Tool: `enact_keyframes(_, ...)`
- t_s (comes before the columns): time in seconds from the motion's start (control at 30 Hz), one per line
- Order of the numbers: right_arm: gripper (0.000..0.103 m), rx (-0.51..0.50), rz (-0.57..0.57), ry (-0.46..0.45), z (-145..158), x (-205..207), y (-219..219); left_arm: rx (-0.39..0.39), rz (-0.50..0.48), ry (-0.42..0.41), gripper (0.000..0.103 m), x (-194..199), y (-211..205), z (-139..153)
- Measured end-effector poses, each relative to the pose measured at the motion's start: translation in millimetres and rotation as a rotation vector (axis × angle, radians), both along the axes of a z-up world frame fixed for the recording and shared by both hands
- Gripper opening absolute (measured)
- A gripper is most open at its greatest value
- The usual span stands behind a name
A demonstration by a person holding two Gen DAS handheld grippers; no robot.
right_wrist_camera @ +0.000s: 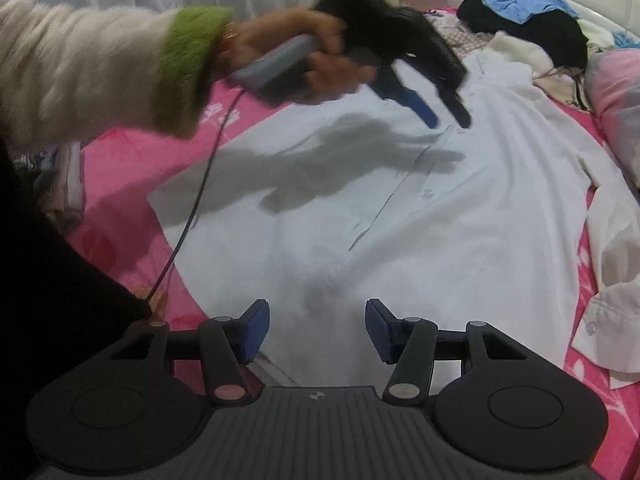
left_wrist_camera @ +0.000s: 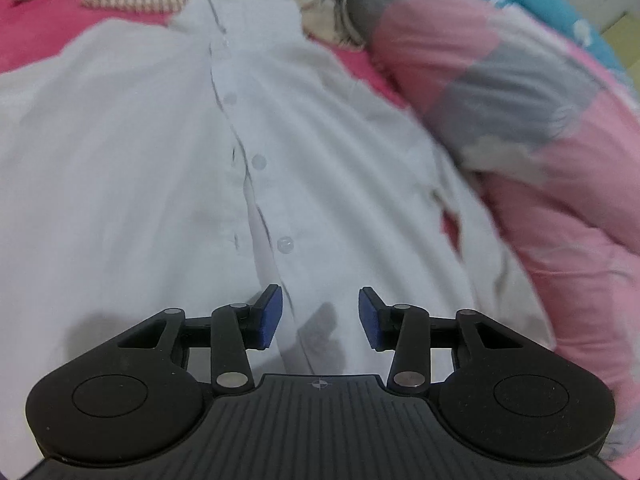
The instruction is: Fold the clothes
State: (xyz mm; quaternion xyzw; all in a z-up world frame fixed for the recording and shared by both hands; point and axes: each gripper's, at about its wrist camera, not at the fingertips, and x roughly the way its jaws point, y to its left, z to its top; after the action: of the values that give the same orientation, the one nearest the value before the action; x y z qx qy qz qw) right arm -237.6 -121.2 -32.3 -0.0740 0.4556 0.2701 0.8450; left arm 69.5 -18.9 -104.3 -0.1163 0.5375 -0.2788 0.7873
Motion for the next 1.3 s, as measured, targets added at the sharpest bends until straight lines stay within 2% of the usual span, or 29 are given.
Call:
enact_keyframes(0.17, 0.057, -0.022, 0.020, -0.028, 4, -8, -1, 0.057, -0.008, 0.025, 0.037, 5, -11, -8)
enact_keyframes(0.43, 0.057, -0.013, 0.036, -0.060, 4, -13, 4, 0.084, 0.025, 0.032, 0.030, 7, -12, -10)
enact_keyframes(0.53, 0.057, -0.016, 0.044, -0.073, 6, -17, 8, 0.104, 0.034, 0.011, 0.020, 3, -13, -11)
enact_keyframes(0.6, 0.057, -0.017, 0.043, -0.073, 6, -17, 8, 0.113, 0.037, -0.005, 0.008, 1, -13, -11)
enact_keyframes(0.67, 0.057, -0.015, 0.039, -0.071, 6, -17, 7, 0.107, 0.046, -0.011, 0.001, 0, -11, -9)
enact_keyframes(0.87, 0.057, -0.012, 0.023, -0.064, 4, -13, 4, 0.066, 0.058, -0.006, 0.000, 1, -2, 12)
enact_keyframes(1.0, 0.057, -0.022, 0.019, -0.052, 0, -12, 4, 0.107, 0.070, -0.009, 0.000, 4, 2, 22)
enact_keyframes(1.1, 0.057, -0.036, 0.019, -0.046, -4, -10, 5, 0.165, 0.061, -0.007, 0.000, 7, -6, 14)
enact_keyframes(1.23, 0.057, -0.043, 0.048, -0.051, -11, -10, 9, 0.178, 0.073, 0.022, 0.000, 11, -10, 2)
enact_keyframes(1.3, 0.057, -0.073, 0.114, -0.079, -17, -14, 16, 0.173, 0.080, 0.032, 0.000, 12, -9, 0)
